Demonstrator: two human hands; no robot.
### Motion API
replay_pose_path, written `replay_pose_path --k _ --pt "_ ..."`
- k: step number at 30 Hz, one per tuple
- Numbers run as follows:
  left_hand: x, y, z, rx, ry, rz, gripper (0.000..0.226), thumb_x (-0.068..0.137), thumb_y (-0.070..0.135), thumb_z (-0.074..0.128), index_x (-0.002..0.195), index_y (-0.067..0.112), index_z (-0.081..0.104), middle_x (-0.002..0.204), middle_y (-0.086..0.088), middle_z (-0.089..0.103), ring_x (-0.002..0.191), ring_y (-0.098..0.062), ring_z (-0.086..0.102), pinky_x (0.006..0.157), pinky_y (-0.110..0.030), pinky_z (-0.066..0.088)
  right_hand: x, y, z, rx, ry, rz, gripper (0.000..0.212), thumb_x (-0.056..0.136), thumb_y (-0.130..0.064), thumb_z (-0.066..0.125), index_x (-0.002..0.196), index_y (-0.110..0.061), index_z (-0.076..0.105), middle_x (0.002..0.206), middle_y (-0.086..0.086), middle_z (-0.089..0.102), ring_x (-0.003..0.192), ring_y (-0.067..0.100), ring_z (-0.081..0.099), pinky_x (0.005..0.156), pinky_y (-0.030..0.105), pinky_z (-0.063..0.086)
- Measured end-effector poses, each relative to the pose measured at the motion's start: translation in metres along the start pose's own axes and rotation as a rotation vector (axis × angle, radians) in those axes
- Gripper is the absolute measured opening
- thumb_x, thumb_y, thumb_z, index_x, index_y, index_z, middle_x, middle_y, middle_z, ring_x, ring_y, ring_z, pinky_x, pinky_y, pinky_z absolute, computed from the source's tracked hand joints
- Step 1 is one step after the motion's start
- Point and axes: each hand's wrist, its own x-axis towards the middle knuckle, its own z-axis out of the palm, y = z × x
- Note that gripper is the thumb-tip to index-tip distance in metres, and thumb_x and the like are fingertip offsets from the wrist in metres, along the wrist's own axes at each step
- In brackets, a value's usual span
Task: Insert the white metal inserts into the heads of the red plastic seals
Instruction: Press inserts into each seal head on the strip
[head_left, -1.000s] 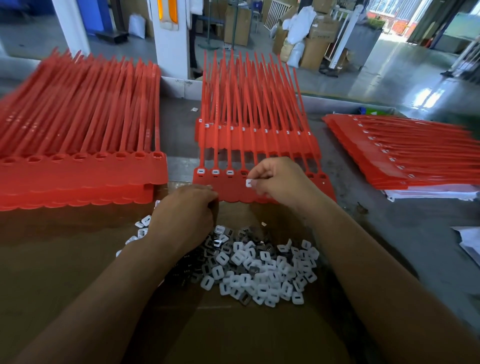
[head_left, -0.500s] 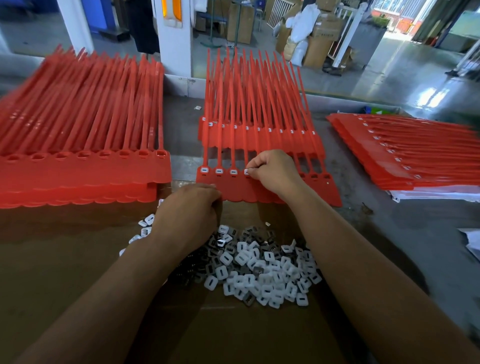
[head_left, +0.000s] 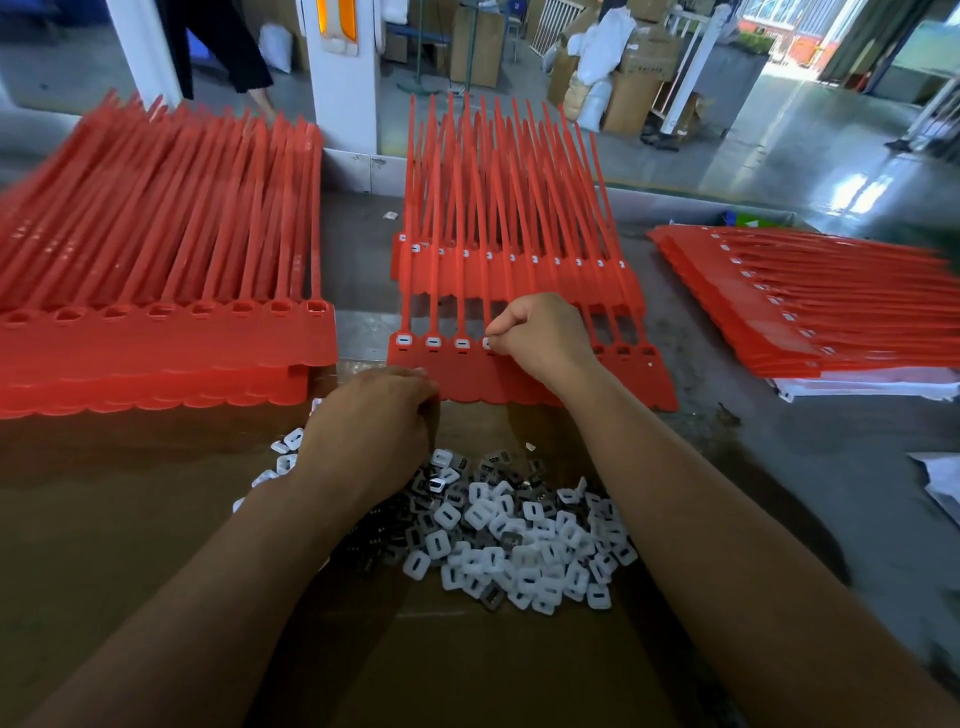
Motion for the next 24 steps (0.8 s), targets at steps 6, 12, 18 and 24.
replay_pose_path --k 6,12,18,24 --pt "0.0 0.0 0.001 -0.004 0.019 0.004 0.031 0.088 0.007 0.044 0.109 0.012 0.066 0.121 -0.001 0.061 0.106 -0.019 0.056 0.085 -0.027 0.042 0.006 -0.009 -0.004 -0.023 -0.05 0.081 0.008 0.075 -0.009 0.071 0.082 -0.012 0.072 0.084 0.003 0.069 0.084 0.017 0.062 0.079 0.032 0.052" --pt "-0.001 -0.001 0.002 -0.001 0.01 0.004 0.031 0.087 0.006 0.044 0.107 0.011 0.066 0.12 -0.001 0.061 0.106 -0.02 0.056 0.085 -0.03 0.044 0.01 -0.015 -0.006 -0.018 -0.077 0.152 0.011 0.075 -0.008 0.073 0.081 -0.015 0.067 0.096 0.005 0.067 0.096 0.021 0.061 0.083 0.032 0.05" --pt "-0.002 0.0 0.001 -0.005 0.009 0.005 0.03 0.086 0.005 0.045 0.106 0.01 0.067 0.121 -0.001 0.06 0.108 -0.02 0.055 0.087 -0.03 0.043 0.012 -0.016 -0.005 -0.043 -0.077 0.183 0.025 0.078 -0.01 0.071 0.102 -0.007 0.066 0.102 0.008 0.066 0.098 0.022 0.061 0.086 0.034 0.051" --pt "-0.001 0.0 0.001 -0.008 0.003 -0.001 0.03 0.086 0.006 0.045 0.106 0.011 0.067 0.119 -0.001 0.061 0.105 -0.02 0.055 0.086 -0.03 0.043 0.01 -0.007 -0.003 -0.023 -0.038 0.128 0.02 0.079 -0.012 0.07 0.066 -0.021 0.057 0.071 -0.006 0.058 0.068 0.009 0.054 0.07 0.029 0.051"
